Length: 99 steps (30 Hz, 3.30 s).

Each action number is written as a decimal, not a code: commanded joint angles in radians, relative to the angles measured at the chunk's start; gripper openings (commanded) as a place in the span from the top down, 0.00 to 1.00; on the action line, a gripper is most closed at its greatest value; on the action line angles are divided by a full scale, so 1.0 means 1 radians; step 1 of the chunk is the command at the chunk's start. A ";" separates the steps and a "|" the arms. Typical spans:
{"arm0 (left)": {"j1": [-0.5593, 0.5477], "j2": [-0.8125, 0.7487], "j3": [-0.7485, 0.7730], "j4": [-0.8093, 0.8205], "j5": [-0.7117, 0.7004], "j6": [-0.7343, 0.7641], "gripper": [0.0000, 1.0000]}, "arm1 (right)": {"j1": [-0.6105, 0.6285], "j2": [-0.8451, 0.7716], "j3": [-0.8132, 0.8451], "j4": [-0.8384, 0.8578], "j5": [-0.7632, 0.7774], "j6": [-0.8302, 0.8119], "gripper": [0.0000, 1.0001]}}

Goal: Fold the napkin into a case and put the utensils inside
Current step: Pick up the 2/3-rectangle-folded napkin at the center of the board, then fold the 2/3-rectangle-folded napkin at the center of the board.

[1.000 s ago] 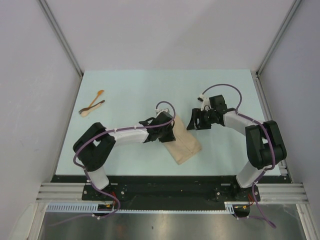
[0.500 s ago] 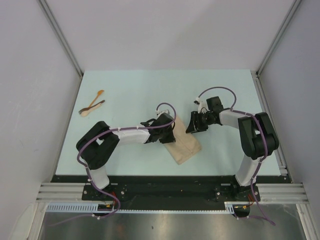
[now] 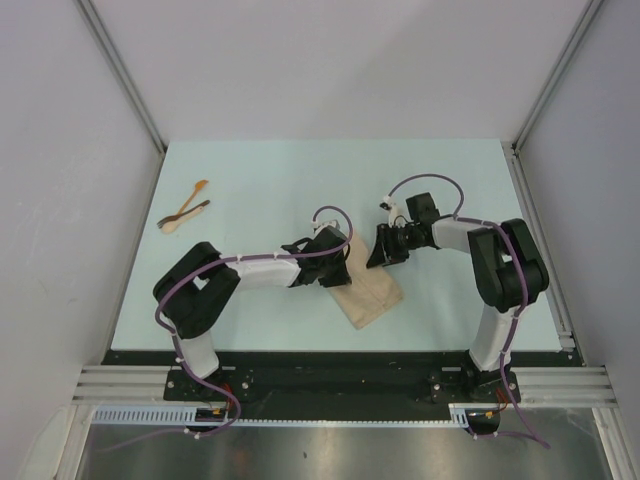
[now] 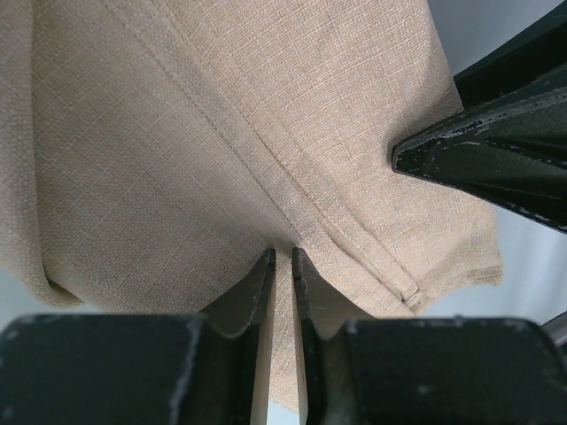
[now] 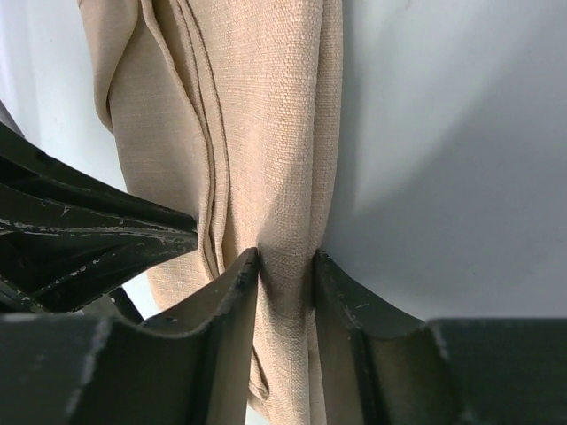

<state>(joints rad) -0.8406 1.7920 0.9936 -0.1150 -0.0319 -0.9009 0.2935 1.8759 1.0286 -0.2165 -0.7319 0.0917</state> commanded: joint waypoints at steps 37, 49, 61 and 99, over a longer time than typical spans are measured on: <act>0.038 -0.158 -0.162 0.124 0.132 -0.093 0.83 | 0.464 -0.314 -0.056 -0.119 0.891 0.238 1.00; 0.084 -0.051 -0.096 0.112 0.121 -0.110 0.83 | 0.530 -0.307 -0.045 -0.103 0.948 0.328 1.00; 0.113 -0.043 -0.182 0.253 0.193 -0.128 0.85 | 0.736 -0.193 0.019 -0.185 1.376 0.520 1.00; -0.162 -0.178 -0.036 0.061 0.035 0.166 0.59 | 0.004 -0.906 -0.509 -0.182 0.537 0.572 0.15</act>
<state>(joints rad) -0.8642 1.6447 0.8856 -0.0353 0.1860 -0.8444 0.3889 1.0512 0.5690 -0.3573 -0.0982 0.5407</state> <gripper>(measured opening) 0.373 0.851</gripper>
